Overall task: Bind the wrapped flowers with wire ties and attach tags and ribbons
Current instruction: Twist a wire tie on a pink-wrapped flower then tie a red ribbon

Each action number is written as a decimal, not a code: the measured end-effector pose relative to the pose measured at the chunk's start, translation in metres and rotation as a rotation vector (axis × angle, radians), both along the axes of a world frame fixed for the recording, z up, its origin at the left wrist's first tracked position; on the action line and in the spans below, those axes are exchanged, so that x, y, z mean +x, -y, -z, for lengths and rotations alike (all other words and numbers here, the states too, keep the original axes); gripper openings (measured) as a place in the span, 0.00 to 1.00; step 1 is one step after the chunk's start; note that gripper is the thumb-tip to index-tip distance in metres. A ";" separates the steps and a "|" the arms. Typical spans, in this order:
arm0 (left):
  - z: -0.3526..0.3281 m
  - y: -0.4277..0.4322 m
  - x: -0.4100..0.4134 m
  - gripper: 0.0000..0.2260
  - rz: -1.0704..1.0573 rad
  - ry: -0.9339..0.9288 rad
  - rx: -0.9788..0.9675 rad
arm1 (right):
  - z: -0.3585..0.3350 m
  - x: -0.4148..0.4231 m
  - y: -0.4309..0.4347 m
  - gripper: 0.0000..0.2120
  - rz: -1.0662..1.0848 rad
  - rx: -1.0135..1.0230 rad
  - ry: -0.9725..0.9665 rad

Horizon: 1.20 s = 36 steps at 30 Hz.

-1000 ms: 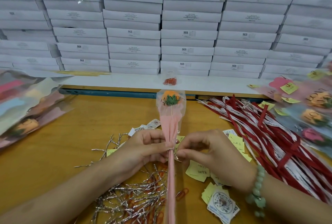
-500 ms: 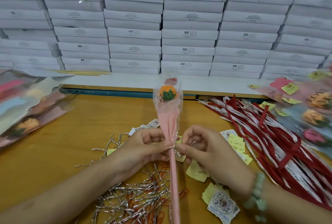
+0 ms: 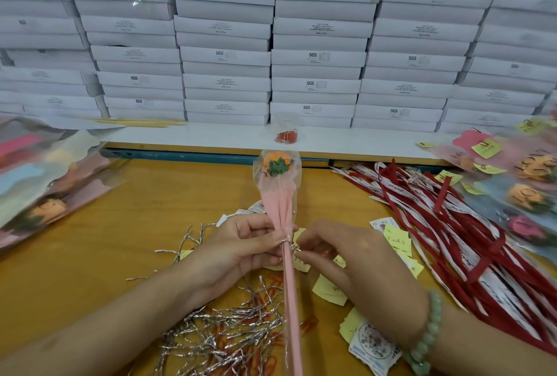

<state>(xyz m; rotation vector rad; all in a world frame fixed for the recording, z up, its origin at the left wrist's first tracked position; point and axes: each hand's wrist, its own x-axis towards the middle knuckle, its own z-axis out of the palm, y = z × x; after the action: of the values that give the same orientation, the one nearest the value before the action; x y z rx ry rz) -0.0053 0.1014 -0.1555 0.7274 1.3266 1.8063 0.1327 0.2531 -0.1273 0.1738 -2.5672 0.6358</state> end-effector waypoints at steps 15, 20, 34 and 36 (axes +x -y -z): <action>0.002 -0.001 0.003 0.14 -0.031 -0.080 0.030 | 0.002 -0.005 0.003 0.07 -0.031 -0.743 0.340; 0.002 -0.002 0.002 0.14 -0.033 -0.095 0.044 | -0.001 -0.003 0.005 0.08 -0.090 -0.949 0.504; -0.001 -0.001 0.004 0.14 -0.027 -0.142 0.046 | 0.002 -0.006 0.004 0.15 -0.158 -1.086 0.614; -0.001 -0.001 0.005 0.15 -0.037 -0.155 0.023 | 0.002 -0.006 0.005 0.14 -0.132 -1.056 0.611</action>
<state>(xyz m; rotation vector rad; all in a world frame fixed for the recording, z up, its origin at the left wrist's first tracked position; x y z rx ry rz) -0.0001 0.1021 -0.1545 0.8753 1.4292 1.8276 0.1267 0.2478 -0.1297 -0.2507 -2.3380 2.2407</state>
